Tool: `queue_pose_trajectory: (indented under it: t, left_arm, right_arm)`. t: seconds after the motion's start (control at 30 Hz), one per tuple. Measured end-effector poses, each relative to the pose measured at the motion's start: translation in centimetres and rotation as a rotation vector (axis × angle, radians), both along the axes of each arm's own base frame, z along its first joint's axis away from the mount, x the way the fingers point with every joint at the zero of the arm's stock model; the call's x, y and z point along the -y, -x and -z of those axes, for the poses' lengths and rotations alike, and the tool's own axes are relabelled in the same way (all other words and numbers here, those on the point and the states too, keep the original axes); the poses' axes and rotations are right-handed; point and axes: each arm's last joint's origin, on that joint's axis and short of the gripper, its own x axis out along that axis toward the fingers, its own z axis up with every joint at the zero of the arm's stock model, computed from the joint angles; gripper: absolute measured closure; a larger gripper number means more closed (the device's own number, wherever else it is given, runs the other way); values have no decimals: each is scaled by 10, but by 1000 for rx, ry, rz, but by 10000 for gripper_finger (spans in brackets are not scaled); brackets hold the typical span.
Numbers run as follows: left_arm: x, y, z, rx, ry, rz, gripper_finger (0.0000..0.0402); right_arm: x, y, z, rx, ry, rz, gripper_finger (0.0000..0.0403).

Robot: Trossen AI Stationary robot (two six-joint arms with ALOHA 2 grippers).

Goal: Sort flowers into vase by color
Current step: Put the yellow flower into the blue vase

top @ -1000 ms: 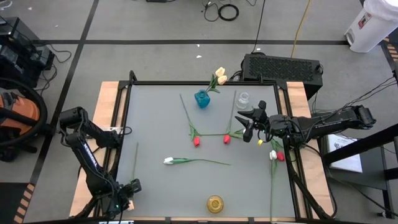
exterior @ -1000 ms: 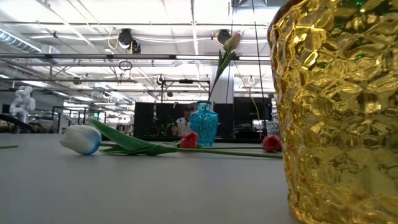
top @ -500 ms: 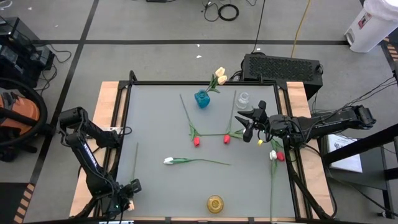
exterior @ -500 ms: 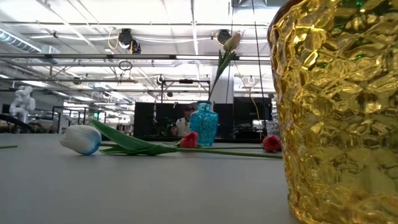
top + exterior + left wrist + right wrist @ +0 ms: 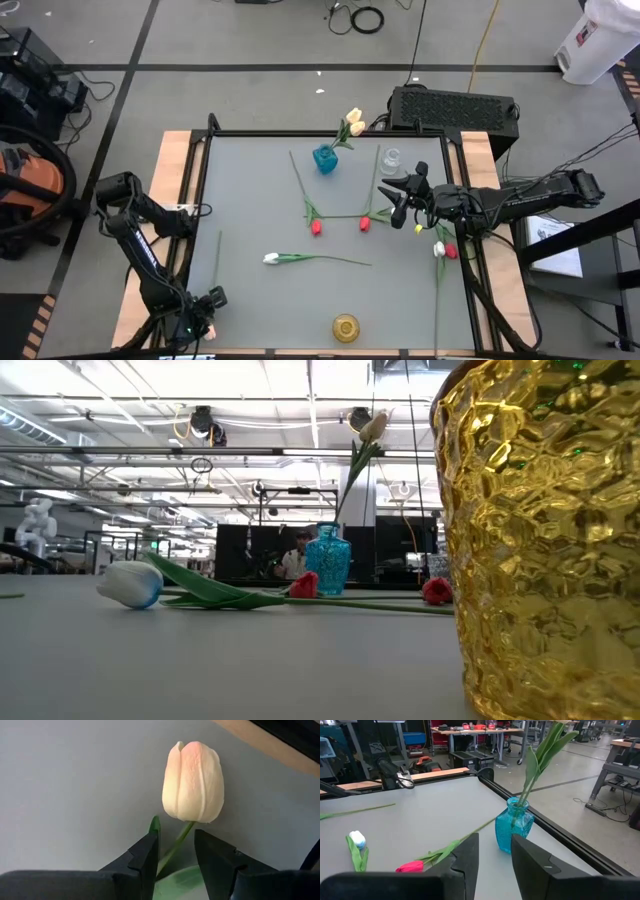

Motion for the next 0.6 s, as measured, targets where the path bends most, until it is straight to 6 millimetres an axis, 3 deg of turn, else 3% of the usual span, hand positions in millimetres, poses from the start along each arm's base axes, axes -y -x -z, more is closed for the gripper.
queue_pose_trajectory:
  t: [0.17, 0.47, 0.6]
  left_arm:
    - [0, 0, 0, -1, -2, 1, 284]
    - [-1, 0, 0, -5, -14, 2, 389]
    - [-1, 0, 0, -5, -13, 3, 391]
  right_arm:
    - [0, 0, 0, 0, 0, 0, 298]
    - [0, 0, 0, 0, 0, 0, 298]
    - [0, 0, 0, 0, 0, 0, 298]
